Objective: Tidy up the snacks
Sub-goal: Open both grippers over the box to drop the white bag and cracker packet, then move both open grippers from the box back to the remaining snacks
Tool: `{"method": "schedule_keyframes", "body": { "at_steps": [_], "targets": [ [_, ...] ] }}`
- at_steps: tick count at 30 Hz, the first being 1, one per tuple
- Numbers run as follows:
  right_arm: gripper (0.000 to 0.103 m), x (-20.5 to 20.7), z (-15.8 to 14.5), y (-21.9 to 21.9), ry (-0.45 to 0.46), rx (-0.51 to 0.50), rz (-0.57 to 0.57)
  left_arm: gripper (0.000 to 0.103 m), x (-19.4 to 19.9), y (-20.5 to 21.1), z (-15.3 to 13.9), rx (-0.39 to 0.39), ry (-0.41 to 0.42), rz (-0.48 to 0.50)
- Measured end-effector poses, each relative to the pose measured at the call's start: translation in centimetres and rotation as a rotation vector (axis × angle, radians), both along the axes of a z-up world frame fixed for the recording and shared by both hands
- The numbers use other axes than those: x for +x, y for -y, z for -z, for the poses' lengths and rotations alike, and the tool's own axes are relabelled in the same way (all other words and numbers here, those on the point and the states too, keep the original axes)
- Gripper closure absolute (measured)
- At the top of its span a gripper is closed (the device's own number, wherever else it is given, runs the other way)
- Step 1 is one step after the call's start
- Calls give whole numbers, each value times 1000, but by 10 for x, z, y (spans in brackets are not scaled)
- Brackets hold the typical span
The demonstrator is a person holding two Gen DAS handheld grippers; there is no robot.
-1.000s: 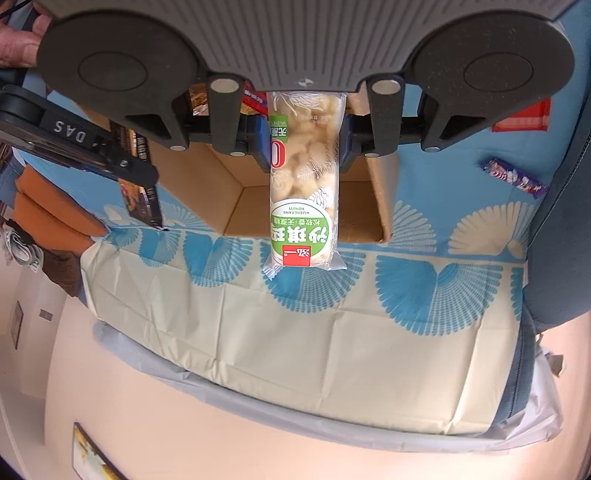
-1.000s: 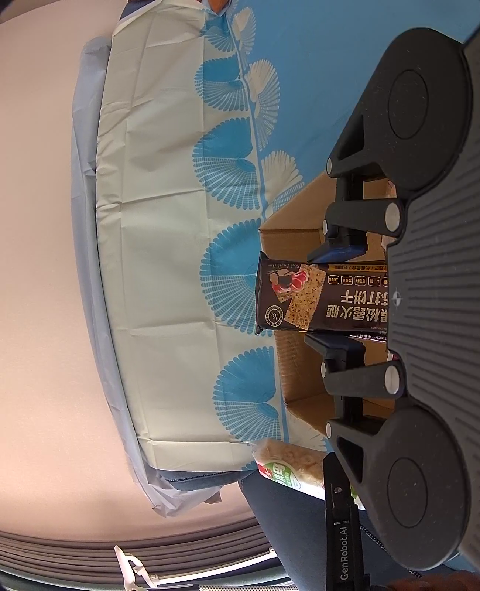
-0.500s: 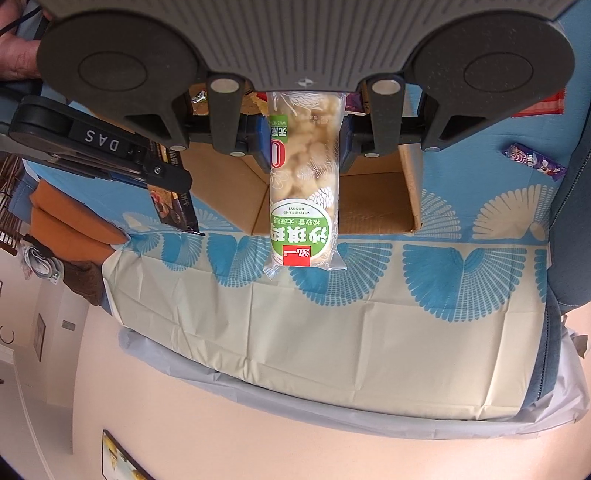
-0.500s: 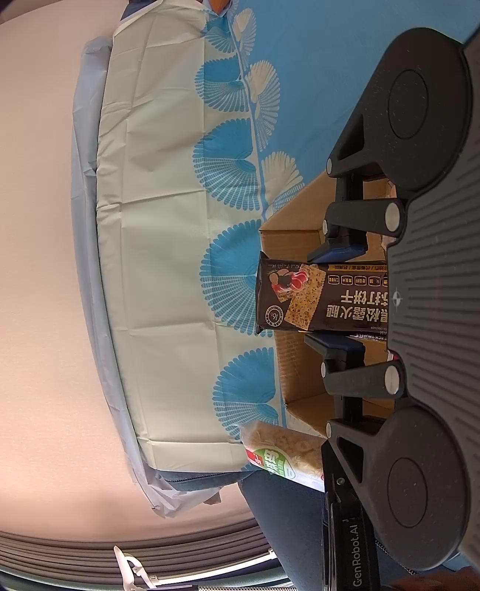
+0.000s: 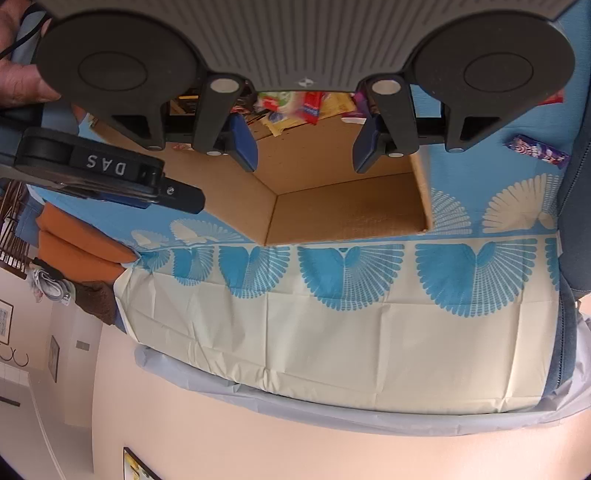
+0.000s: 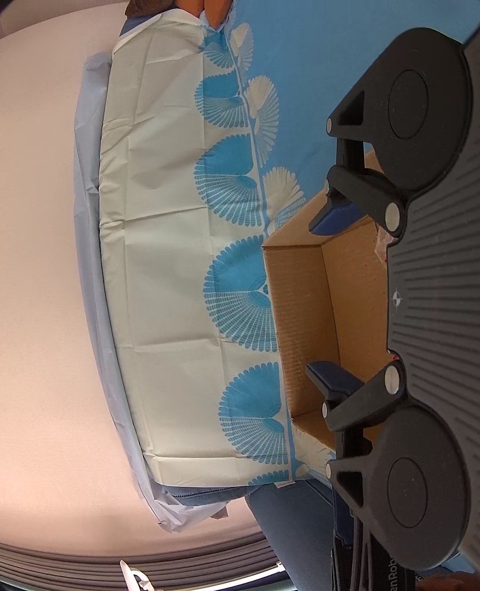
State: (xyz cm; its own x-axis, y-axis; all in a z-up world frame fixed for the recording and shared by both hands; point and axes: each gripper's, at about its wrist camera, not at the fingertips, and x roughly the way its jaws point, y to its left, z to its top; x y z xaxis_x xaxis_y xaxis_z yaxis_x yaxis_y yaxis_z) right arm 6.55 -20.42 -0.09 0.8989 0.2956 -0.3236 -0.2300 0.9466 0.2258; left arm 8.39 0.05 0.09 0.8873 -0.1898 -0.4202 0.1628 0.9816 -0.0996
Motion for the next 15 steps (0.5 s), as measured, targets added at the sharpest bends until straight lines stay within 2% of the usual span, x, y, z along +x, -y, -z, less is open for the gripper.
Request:
{"method": "schedule_keyframes", "body": {
  "at_steps": [10, 15],
  "targets": [
    [21, -10, -4, -18, -20, 41, -5, 34, -20, -35, -1, -1, 11, -63],
    [21, -20, -9, -37, -18, 55, -38, 25, -33, -56, -3, 31, 13, -137]
  ]
}}
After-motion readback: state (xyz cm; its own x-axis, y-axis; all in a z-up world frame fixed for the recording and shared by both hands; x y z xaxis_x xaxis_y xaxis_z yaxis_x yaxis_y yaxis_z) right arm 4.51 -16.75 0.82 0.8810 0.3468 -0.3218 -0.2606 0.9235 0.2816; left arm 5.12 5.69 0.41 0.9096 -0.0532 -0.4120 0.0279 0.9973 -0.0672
